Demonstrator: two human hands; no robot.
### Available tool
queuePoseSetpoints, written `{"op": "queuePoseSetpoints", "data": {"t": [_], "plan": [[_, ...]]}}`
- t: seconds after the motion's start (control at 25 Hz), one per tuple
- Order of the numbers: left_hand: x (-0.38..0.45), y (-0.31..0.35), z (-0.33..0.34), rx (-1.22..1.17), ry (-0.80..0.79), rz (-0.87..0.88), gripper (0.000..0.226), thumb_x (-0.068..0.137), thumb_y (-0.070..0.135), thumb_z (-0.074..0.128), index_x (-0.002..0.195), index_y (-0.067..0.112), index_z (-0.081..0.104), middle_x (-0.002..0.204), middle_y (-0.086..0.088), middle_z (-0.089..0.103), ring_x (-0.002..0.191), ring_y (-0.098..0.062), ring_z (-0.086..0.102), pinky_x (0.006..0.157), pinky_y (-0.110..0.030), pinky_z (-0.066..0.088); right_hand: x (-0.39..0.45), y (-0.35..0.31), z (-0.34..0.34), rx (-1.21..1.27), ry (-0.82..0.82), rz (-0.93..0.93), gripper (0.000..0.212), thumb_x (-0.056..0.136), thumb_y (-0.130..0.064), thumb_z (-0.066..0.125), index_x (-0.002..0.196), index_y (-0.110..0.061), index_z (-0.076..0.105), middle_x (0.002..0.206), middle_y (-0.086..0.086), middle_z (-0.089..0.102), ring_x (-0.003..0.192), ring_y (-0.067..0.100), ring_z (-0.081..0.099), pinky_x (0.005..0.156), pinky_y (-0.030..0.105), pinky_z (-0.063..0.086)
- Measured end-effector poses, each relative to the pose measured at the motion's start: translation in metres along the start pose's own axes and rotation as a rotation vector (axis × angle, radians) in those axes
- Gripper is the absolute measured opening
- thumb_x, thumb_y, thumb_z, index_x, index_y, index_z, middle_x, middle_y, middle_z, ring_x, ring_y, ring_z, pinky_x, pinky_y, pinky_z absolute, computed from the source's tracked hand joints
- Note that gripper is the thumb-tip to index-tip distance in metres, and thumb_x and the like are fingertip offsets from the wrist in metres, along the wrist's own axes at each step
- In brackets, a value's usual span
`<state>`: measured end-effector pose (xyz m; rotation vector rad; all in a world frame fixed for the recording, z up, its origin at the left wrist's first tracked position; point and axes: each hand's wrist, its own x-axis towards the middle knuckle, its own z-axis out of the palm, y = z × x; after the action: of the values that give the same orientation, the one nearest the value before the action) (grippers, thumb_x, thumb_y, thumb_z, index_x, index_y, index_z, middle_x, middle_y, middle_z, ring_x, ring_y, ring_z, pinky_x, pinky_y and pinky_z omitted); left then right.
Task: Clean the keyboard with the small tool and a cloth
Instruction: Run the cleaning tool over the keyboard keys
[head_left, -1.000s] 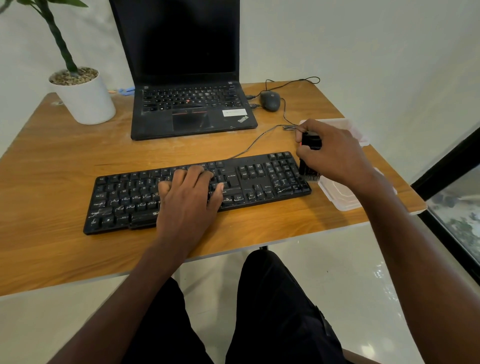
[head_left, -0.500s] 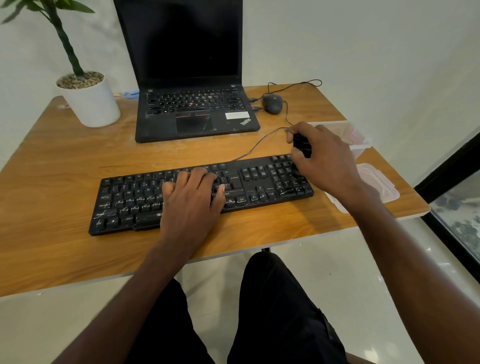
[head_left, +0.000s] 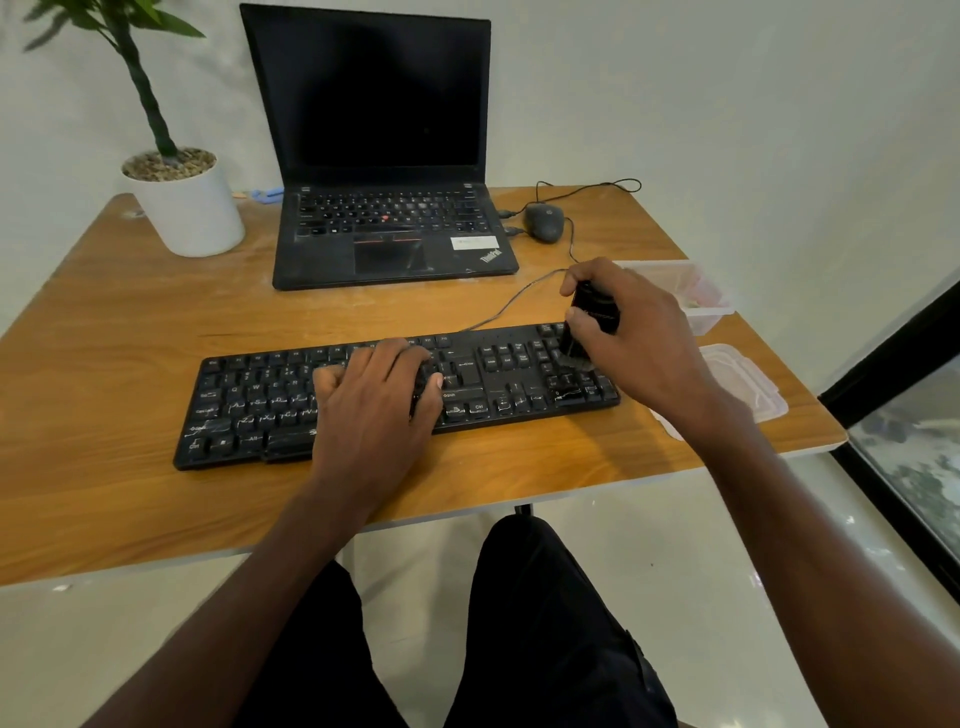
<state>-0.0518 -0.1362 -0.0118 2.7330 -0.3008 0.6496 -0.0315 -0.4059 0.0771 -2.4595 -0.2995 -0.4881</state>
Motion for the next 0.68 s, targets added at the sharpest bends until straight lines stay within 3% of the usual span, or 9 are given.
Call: {"op": "queuePoseSetpoints", "data": {"t": [0.2, 0.28, 0.36, 0.44, 0.52, 0.6, 0.68], "plan": [[-0.007, -0.053, -0.045, -0.088, 0.009, -0.05, 0.047, 0.101, 0.058, 0.047, 0.138, 0.029, 0.057, 0.139, 0.003, 0.061, 0.126, -0.019, 0.055, 0.104, -0.044, 0.027, -0.001, -0.03, 0.021, 0.339, -0.088, 0.029, 0.027, 0.098, -0.027, 0.068, 0.118, -0.042, 0.057, 0.113, -0.009, 0.063, 0.104, 0.01, 0.067, 0.075, 0.033, 0.064], [-0.01, -0.107, -0.076, -0.176, -0.097, -0.167, 0.068, 0.09, 0.074, 0.052, 0.148, 0.038, 0.048, 0.152, 0.006, 0.053, 0.138, -0.02, 0.049, 0.111, -0.046, 0.025, 0.002, -0.046, 0.035, 0.404, -0.121, 0.03, 0.028, 0.099, -0.025, 0.068, 0.119, -0.042, 0.058, 0.114, -0.014, 0.063, 0.107, 0.005, 0.065, 0.077, 0.027, 0.062], [-0.019, -0.15, -0.103, -0.381, -0.217, -0.371, 0.103, 0.069, 0.09, 0.063, 0.155, 0.04, 0.038, 0.163, 0.007, 0.041, 0.149, -0.02, 0.039, 0.116, -0.048, 0.029, 0.007, -0.064, 0.048, 0.427, -0.112, 0.013, 0.028, 0.099, -0.024, 0.067, 0.12, -0.041, 0.059, 0.111, -0.019, 0.062, 0.106, -0.002, 0.062, 0.079, 0.021, 0.059], [-0.035, -0.174, -0.116, -0.559, -0.345, -0.46, 0.133, 0.05, 0.094, 0.074, 0.162, 0.039, 0.027, 0.17, 0.009, 0.03, 0.154, -0.019, 0.031, 0.116, -0.042, 0.033, 0.013, -0.085, 0.065, 0.517, -0.144, 0.01, 0.028, 0.101, -0.022, 0.066, 0.122, -0.038, 0.059, 0.112, -0.016, 0.062, 0.106, 0.005, 0.065, 0.074, 0.026, 0.062], [-0.045, -0.179, -0.114, -0.656, -0.483, -0.478, 0.141, 0.047, 0.083, 0.085, 0.165, 0.044, 0.017, 0.173, 0.012, 0.024, 0.157, -0.017, 0.025, 0.122, -0.042, 0.029, 0.019, -0.108, 0.083, 0.617, -0.22, 0.027, 0.028, 0.101, -0.019, 0.065, 0.123, -0.036, 0.059, 0.112, -0.011, 0.061, 0.104, 0.015, 0.069, 0.069, 0.035, 0.065], [-0.045, -0.183, -0.105, -0.611, -0.538, -0.476, 0.142, 0.045, 0.083, 0.088, 0.161, 0.058, 0.01, 0.173, 0.013, 0.024, 0.158, -0.023, 0.025, 0.127, -0.055, 0.024, 0.023, -0.131, 0.102, 0.67, -0.302, 0.023, 0.03, 0.1, -0.018, 0.068, 0.123, -0.036, 0.06, 0.113, -0.009, 0.061, 0.1, 0.019, 0.071, 0.069, 0.039, 0.065], [-0.039, -0.184, -0.099, -0.477, -0.54, -0.46, 0.144, 0.04, 0.089, 0.082, 0.159, 0.062, 0.006, 0.172, 0.005, 0.027, 0.155, -0.031, 0.029, 0.128, -0.057, 0.017, 0.029, -0.152, 0.12, 0.689, -0.379, 0.0, 0.039, 0.095, -0.014, 0.074, 0.123, -0.036, 0.06, 0.115, -0.006, 0.062, 0.094, 0.023, 0.073, 0.069, 0.039, 0.065]]}}
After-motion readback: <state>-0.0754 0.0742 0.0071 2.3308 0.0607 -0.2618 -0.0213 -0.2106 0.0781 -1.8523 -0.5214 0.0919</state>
